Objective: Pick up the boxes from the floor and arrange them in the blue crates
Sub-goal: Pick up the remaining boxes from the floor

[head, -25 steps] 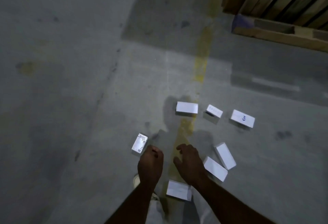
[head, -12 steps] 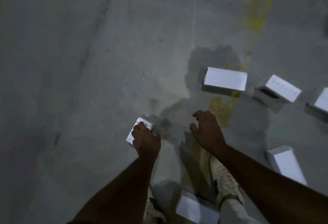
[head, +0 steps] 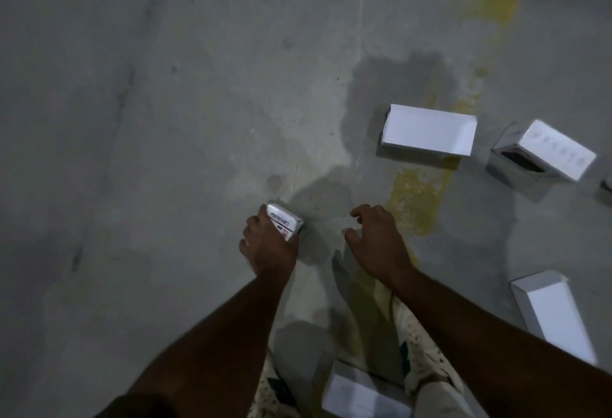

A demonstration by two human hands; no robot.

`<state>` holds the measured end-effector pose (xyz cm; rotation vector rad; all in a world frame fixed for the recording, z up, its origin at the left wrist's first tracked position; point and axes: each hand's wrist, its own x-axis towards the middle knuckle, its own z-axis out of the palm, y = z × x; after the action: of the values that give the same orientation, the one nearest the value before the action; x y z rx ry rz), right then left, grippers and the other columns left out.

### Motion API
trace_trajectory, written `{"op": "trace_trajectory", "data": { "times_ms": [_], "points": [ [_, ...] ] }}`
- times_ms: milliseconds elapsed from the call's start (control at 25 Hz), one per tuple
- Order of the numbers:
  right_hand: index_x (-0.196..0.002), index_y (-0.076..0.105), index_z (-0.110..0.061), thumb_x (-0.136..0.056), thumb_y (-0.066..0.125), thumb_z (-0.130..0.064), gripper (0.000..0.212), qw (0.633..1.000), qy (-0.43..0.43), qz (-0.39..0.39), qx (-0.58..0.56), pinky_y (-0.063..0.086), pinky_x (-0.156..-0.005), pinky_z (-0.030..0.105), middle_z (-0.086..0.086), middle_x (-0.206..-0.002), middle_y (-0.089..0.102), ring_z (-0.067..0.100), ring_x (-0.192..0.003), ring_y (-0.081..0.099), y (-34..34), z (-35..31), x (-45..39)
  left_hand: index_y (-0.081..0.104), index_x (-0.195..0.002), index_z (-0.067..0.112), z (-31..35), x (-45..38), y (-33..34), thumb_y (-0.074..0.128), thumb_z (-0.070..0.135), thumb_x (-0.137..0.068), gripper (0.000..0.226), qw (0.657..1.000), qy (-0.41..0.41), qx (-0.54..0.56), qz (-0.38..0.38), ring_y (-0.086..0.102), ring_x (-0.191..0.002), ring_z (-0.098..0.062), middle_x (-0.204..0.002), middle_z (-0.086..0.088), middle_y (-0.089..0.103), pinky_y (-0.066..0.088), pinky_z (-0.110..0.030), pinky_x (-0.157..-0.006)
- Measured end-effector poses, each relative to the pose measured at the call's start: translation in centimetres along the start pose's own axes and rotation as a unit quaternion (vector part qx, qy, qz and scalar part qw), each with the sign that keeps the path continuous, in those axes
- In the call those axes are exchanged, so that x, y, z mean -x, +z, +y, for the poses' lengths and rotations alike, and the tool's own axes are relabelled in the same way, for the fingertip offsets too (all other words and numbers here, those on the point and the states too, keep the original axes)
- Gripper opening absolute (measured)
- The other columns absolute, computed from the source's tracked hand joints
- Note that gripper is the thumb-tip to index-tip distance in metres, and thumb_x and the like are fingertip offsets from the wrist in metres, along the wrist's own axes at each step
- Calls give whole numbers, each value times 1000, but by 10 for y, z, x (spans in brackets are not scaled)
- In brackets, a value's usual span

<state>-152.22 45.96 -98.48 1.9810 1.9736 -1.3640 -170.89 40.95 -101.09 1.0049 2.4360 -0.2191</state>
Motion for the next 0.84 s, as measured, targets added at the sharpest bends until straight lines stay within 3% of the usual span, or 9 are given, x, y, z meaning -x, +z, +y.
{"op": "trace_trajectory", "data": {
  "times_ms": [160,280,400,560,720,840],
  "points": [
    [-126,56,-11,-88,63,-23,41,998,30,48,16,39,-95,37,14,-119,53,31,-118,45,-32,12,-8,32,-151,20,53,9,-8,83,50,-71,99,992,50,114,-36,49,-125,-31,-133,-11,50,43,-48,-100],
    [-126,54,-4,-80,68,-18,51,978,96,180,42,40,-97,42,20,-122,50,38,-119,43,-77,42,-19,35,-152,18,89,12,-2,83,56,-70,102,974,114,184,-70,49,-128,-28,-136,-10,52,43,-44,-104],
    [-121,52,1,-71,70,-17,56,947,119,277,107,38,-100,46,26,-120,50,42,-115,46,-126,87,-33,43,-143,20,126,18,7,81,63,-66,95,949,114,265,-123,56,-122,-22,-134,-4,57,49,-43,-103],
    [-123,54,-3,-66,73,-16,61,936,105,304,147,40,-98,45,21,-121,51,39,-114,46,-170,128,-47,47,-124,23,164,40,16,84,55,-69,74,925,103,323,-169,64,-101,-14,-117,5,62,57,-39,-89],
    [-130,52,-3,-65,74,-11,69,930,75,328,149,41,-99,45,21,-131,50,39,-122,46,-180,150,-54,43,-130,20,204,63,27,82,50,-76,73,898,104,353,-241,66,-107,-15,-123,4,62,58,-40,-92],
    [-138,47,3,-67,74,-9,77,934,78,308,162,40,-105,48,26,-133,53,43,-126,48,-186,176,-63,48,-124,22,237,70,37,80,53,-77,65,888,127,353,-265,69,-105,-13,-123,5,66,59,-40,-93]
  ]
}}
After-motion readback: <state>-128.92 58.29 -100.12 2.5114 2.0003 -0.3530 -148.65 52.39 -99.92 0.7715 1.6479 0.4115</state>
